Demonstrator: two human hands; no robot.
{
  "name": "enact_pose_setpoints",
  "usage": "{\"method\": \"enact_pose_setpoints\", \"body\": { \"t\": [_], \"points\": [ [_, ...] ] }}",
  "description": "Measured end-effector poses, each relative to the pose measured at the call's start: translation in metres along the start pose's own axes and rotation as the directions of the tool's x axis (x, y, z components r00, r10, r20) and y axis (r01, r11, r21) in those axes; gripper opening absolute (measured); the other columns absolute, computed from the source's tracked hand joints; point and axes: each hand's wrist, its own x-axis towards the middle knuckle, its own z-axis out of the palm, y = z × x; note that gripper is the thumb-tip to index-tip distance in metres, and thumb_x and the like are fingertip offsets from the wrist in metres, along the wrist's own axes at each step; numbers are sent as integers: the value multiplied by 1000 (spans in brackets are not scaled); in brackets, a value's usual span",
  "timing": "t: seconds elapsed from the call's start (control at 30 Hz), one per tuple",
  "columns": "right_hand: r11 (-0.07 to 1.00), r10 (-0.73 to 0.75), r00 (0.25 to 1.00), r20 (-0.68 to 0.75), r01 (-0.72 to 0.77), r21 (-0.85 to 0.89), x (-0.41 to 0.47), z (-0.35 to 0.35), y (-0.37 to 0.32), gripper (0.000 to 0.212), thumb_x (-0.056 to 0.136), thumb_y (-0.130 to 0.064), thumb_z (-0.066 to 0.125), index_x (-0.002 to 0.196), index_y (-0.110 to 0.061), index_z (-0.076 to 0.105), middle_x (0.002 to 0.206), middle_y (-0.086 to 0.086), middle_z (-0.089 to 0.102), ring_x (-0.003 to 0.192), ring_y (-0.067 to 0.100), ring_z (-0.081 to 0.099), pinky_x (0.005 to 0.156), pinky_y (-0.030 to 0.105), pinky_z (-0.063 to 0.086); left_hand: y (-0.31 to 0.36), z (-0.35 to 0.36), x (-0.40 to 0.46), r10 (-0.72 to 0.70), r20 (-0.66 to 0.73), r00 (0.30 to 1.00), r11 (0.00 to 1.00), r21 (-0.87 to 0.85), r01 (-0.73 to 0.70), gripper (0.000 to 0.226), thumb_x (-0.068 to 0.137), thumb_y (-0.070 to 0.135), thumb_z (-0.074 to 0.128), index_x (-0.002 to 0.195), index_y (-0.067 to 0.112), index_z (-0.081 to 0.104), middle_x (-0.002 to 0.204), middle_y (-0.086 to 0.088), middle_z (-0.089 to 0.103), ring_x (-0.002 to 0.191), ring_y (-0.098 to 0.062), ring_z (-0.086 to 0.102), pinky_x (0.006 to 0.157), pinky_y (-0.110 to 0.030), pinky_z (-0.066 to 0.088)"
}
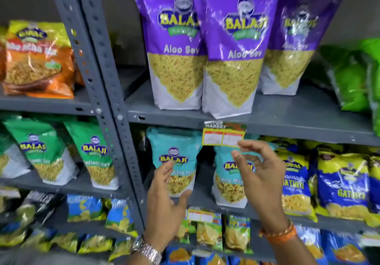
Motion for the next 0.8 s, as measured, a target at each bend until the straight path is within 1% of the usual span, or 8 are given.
{"method": "enact_pose_setpoints", "body": {
  "t": [0.07, 0.2, 0.37, 0.43, 0.5, 0.53, 0.67, 0.8],
  "points": [
    [993, -115, 992, -56, 116, 2, 31, -15, -22, 31, 82, -10, 78, 96, -35, 67, 97, -2, 72, 84, 10, 66, 82, 30, 54, 36, 4, 19, 102, -52, 993, 994, -35, -104, 74, 79, 12, 83, 141, 26, 45, 145, 14, 54, 136, 0, 51, 116, -23, 39],
    [995, -98, 995, 21, 98, -3, 103, -33, -35, 48, 78, -12, 82, 121, -15, 61, 121, -2, 64, 104, 0, 60, 92, 20, 48, 97, 12, 66, 237, -167, 957, 964, -82, -254, 72, 80, 7, 81, 142, 19, 47, 141, 9, 57, 133, -1, 53, 115, -17, 38],
    [996, 85, 933, 349, -81, -28, 163, -27, -24, 83, 74, -12, 85, 143, -6, 40, 144, 2, 49, 132, 13, 47, 107, 34, 43, 134, 28, 113, 319, -185, 929, 947, 33, -319, 74, 78, 27, 79, 144, 14, 47, 141, -7, 58, 133, -23, 56, 114, -45, 45],
    [997, 70, 904, 423, -80, 6, 176, -23, -17, 82, 70, -18, 85, 140, -6, 44, 142, 7, 56, 133, 19, 52, 109, 36, 47, 140, 36, 122, 312, -189, 931, 950, 36, -311, 75, 78, 26, 82, 144, 12, 49, 139, -8, 60, 125, -18, 60, 111, -26, 47],
    [996, 67, 891, 448, -87, 24, 182, -19, -13, 73, 73, -10, 84, 136, -5, 46, 136, 9, 59, 127, 21, 56, 103, 28, 50, 144, 42, 125, 310, -213, 926, 950, 44, -308, 72, 77, 19, 85, 141, 10, 54, 130, -8, 64, 109, -12, 64, 94, -1, 42],
    [995, 66, 891, 449, -92, 38, 186, -18, -10, 71, 73, -9, 84, 135, -4, 47, 134, 10, 61, 125, 22, 58, 99, 26, 51, 146, 45, 126, 310, -222, 924, 950, 49, -307, 69, 77, 19, 85, 139, 11, 56, 127, -6, 65, 105, -12, 65, 89, 0, 43],
    [994, 64, 885, 461, -99, 54, 193, -19, -7, 65, 74, -5, 84, 131, -4, 53, 124, 11, 69, 116, 22, 66, 89, 25, 57, 144, 53, 131, 292, -253, 922, 956, 70, -284, 66, 72, 21, 89, 132, 13, 62, 118, -2, 68, 101, -17, 69, 93, -36, 59],
    [993, 84, 915, 394, -112, 47, 194, -34, -10, 60, 71, 5, 83, 125, 0, 57, 111, 10, 73, 96, 14, 69, 84, 24, 59, 150, 62, 137, 290, -210, 934, 957, 67, -282, 71, 70, 24, 90, 135, 17, 61, 119, 2, 69, 104, -16, 70, 92, -37, 60]
  ]
}}
